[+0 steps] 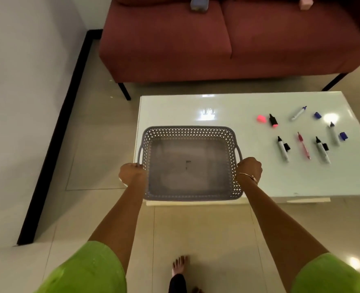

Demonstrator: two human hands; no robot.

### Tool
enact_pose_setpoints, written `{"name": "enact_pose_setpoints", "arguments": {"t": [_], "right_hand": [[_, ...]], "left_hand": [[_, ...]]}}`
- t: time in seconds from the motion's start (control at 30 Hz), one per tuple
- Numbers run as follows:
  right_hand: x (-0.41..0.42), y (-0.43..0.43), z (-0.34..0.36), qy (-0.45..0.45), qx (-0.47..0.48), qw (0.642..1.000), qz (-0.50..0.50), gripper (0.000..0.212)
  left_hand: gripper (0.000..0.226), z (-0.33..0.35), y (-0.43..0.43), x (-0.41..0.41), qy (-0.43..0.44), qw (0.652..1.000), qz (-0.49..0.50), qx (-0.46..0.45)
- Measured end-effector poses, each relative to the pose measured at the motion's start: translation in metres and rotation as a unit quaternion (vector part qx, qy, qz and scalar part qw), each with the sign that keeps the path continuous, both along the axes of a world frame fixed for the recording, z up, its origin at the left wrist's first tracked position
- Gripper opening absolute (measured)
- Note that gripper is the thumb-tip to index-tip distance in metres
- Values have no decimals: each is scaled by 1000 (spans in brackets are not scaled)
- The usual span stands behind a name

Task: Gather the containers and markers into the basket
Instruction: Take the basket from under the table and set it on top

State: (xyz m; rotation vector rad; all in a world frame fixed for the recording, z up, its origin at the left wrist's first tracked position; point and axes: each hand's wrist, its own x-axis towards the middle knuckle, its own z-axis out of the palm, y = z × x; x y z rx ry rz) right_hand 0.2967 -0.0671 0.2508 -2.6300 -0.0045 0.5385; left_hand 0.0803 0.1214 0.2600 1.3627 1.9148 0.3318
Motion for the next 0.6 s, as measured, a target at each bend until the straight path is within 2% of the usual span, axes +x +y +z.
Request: {"name": "enact_pose_setpoints", "arguments": {"t": [0.3, 0.6], "right_hand": [[51, 33, -64, -21, 9, 1000, 19, 21], [58, 38, -88, 1, -25, 999, 21, 19]], "left_hand": [[18, -87, 46, 41, -40, 999, -22, -3], [19, -109, 42, 42, -20, 1000, -7, -17]]}}
